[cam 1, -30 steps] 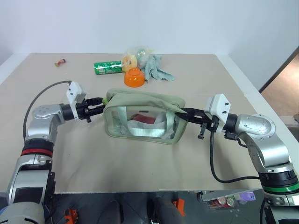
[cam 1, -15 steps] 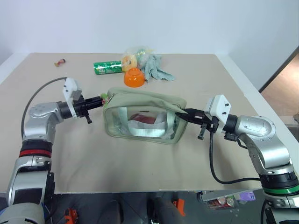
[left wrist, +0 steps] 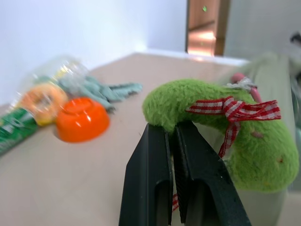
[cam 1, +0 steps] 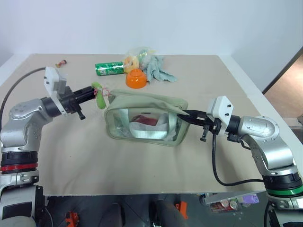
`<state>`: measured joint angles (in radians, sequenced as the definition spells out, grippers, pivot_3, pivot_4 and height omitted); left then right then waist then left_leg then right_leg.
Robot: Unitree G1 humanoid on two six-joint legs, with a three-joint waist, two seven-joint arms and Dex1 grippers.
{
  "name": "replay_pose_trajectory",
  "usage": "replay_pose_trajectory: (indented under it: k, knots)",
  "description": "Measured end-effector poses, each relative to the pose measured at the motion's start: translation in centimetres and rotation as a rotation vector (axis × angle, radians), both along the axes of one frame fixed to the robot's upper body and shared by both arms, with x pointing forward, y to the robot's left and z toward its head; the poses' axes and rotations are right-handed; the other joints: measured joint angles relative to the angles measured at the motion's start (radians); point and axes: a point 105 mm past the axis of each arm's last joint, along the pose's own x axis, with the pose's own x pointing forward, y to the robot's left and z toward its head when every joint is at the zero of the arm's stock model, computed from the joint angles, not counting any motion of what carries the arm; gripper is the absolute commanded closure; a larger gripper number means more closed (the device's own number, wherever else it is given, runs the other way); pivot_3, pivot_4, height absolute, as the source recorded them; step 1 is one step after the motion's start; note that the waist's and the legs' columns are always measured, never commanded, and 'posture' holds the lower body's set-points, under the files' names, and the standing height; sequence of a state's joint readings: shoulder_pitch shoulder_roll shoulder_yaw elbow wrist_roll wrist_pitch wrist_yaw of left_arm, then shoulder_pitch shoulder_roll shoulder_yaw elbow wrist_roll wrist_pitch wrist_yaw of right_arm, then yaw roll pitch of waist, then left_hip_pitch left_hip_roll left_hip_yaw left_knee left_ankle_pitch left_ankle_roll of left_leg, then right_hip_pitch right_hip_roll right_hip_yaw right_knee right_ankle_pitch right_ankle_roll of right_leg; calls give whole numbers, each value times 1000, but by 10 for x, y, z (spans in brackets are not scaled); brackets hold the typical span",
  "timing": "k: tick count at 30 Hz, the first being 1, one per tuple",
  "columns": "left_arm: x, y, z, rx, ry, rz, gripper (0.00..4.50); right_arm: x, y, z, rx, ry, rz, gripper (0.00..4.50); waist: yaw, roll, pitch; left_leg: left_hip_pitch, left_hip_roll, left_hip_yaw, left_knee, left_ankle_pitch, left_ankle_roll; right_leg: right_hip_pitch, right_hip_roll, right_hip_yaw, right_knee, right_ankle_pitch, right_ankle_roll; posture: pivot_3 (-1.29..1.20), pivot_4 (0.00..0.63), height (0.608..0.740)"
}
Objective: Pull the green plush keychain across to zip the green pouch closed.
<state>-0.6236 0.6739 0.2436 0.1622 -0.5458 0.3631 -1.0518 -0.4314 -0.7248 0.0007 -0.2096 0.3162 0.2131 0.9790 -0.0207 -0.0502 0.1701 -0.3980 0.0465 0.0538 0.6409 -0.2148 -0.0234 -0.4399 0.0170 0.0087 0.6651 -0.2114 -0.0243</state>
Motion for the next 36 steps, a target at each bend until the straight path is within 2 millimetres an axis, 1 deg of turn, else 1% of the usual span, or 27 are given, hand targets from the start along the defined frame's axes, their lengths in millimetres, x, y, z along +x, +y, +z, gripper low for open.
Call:
replay_pose_trajectory:
  k: [6,11,18,22,31,36]
  knots:
    - [1,-12,19,-47,-44,-19,4469,1,0,0,-2,-4,1,4500,-1,0,0,0,0,0,0,0,0,0,0,1,0,0,0,0,150,740]
    - [3,-19,26,-62,-60,-27,4469,1,0,0,-3,-8,0,4500,0,0,0,0,0,0,0,0,0,0,1,1,0,0,0,0,150,740]
    - [7,-37,42,-118,-99,-59,4469,1,-1,1,-2,-9,-3,4500,0,0,0,0,-1,0,0,0,0,0,1,1,0,0,0,0,150,740]
    - [5,-47,48,-113,-111,-88,4469,1,-1,0,-1,-8,-4,4500,-2,0,0,0,0,0,0,0,0,0,1,1,0,0,0,0,150,740]
    - [4,-52,50,-102,-104,-107,4469,1,-1,0,-1,-8,-6,4500,-1,0,0,0,-1,0,0,0,0,0,1,1,0,0,0,0,150,740]
    - [7,-59,50,-5,-147,-85,4469,1,0,0,1,-10,-4,4500,-1,0,0,0,-1,0,0,0,0,0,1,1,0,0,0,0,150,740]
